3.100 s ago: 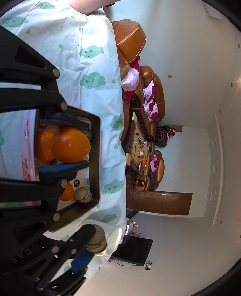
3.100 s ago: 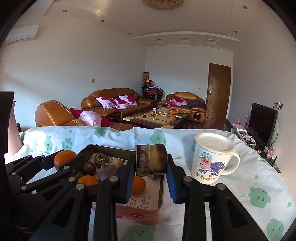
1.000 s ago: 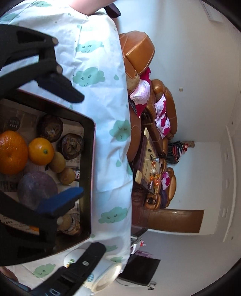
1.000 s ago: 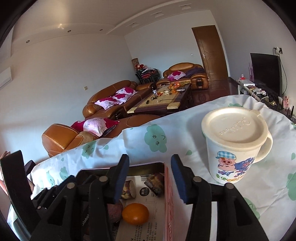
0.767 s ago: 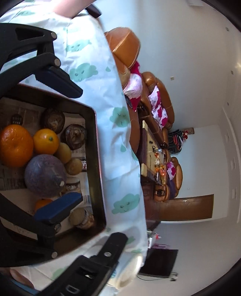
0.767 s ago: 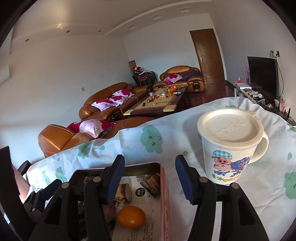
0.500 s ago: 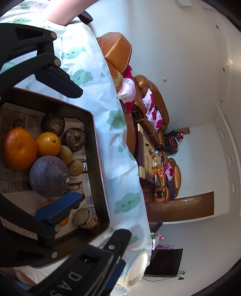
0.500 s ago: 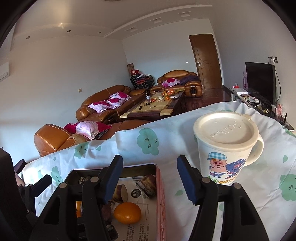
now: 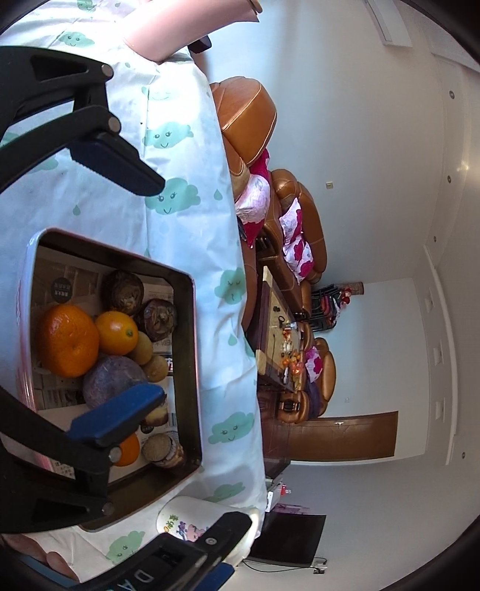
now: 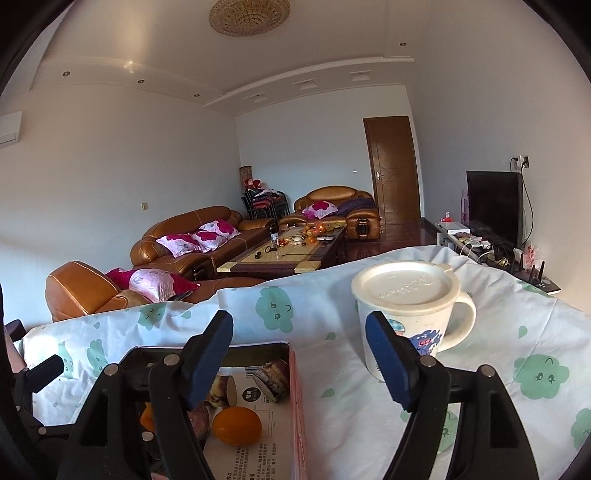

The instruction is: Organize fruits

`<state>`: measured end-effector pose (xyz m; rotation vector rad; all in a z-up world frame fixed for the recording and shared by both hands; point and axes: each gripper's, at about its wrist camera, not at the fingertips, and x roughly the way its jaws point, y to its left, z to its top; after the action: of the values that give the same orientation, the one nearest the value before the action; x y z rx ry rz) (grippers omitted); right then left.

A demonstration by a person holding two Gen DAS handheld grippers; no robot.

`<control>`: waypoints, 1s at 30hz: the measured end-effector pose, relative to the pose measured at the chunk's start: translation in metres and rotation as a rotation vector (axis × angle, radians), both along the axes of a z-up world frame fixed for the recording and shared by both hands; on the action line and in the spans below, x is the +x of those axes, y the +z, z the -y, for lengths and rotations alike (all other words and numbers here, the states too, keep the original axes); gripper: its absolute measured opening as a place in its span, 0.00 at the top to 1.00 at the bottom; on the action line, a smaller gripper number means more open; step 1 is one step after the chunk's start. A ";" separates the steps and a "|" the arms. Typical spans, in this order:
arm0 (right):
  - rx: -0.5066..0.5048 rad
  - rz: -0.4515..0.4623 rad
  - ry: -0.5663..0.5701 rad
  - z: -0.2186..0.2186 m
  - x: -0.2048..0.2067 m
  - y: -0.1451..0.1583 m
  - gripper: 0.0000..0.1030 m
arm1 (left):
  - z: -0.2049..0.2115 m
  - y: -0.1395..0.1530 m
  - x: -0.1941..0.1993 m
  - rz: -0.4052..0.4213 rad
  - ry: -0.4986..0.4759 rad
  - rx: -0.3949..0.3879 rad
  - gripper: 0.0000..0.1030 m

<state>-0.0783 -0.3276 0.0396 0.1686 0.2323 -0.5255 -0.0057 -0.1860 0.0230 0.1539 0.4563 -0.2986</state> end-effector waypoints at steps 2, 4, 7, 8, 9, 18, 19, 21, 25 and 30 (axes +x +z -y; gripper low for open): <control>-0.019 0.014 -0.004 -0.003 -0.007 0.002 0.26 | -0.007 0.002 -0.003 0.001 0.002 -0.019 0.00; -0.027 0.018 0.004 -0.007 -0.011 0.003 0.26 | -0.013 0.003 -0.009 0.016 0.013 -0.030 0.00; -0.034 0.024 0.015 -0.012 -0.017 0.003 0.26 | -0.020 0.004 -0.017 0.036 0.022 -0.046 0.00; -0.038 0.030 0.019 -0.015 -0.019 0.004 0.26 | -0.022 0.004 -0.019 0.042 0.024 -0.052 0.00; -0.044 0.037 0.023 -0.017 -0.022 0.005 0.25 | -0.024 0.004 -0.021 0.048 0.025 -0.057 0.00; -0.084 0.076 0.038 -0.031 -0.047 0.009 0.25 | -0.036 0.006 -0.043 0.095 0.025 -0.069 0.00; -0.086 0.081 0.042 -0.033 -0.050 0.009 0.25 | -0.037 0.006 -0.046 0.100 0.023 -0.073 0.00; -0.090 0.079 0.048 -0.036 -0.051 0.010 0.25 | -0.037 0.007 -0.049 0.113 0.019 -0.075 0.00; -0.101 0.079 0.047 -0.039 -0.053 0.010 0.24 | -0.037 0.006 -0.050 0.121 0.021 -0.072 0.00; -0.097 0.096 0.028 -0.039 -0.057 0.011 0.23 | -0.039 0.006 -0.050 0.115 0.030 -0.085 0.00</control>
<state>-0.1351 -0.2891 0.0501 0.0957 0.1147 -0.4987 -0.0558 -0.1473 0.0294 0.0803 0.3314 -0.2779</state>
